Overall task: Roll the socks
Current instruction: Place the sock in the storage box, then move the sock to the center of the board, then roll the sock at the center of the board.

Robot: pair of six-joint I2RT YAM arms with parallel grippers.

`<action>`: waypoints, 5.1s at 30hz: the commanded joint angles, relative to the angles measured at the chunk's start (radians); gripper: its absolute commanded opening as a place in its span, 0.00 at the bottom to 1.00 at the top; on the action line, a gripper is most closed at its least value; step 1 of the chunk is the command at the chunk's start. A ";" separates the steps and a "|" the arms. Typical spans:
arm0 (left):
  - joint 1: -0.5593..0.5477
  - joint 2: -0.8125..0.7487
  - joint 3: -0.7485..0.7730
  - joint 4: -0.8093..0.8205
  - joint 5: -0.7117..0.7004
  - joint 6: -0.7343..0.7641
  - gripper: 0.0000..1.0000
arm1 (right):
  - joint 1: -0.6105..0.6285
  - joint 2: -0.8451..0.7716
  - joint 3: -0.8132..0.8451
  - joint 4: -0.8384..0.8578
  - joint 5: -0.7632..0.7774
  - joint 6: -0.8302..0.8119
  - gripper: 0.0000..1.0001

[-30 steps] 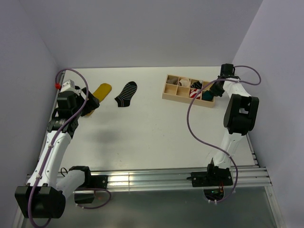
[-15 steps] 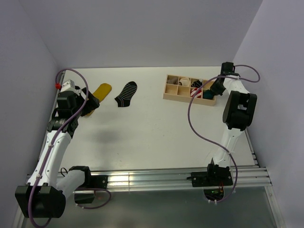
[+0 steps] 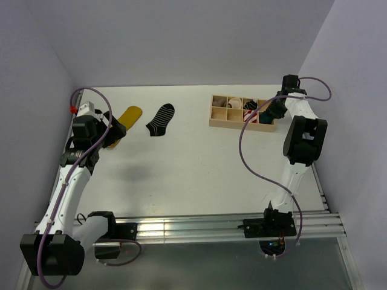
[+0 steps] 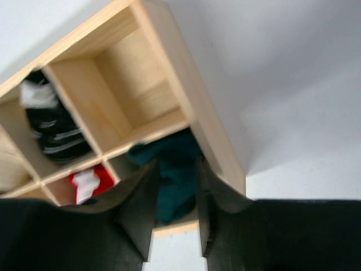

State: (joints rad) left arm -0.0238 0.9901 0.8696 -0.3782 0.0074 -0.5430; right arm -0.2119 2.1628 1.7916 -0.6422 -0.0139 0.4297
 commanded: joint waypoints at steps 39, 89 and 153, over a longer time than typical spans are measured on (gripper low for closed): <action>-0.327 1.078 0.697 0.076 0.003 -0.163 0.87 | 0.250 -1.488 -1.176 0.550 -0.479 0.069 0.87; -0.180 -0.120 -0.069 -0.168 -0.020 -0.161 0.99 | 1.332 -0.345 -0.543 0.431 0.264 -0.335 0.74; -0.324 0.085 -0.311 0.180 0.160 -0.325 0.92 | 1.025 -0.376 -0.796 0.782 -0.567 -0.057 0.00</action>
State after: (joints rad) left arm -0.3252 1.0599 0.5598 -0.2729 0.1928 -0.8352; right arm 0.8421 1.8084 1.0119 0.0296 -0.4416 0.3012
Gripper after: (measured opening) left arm 0.926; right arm 0.013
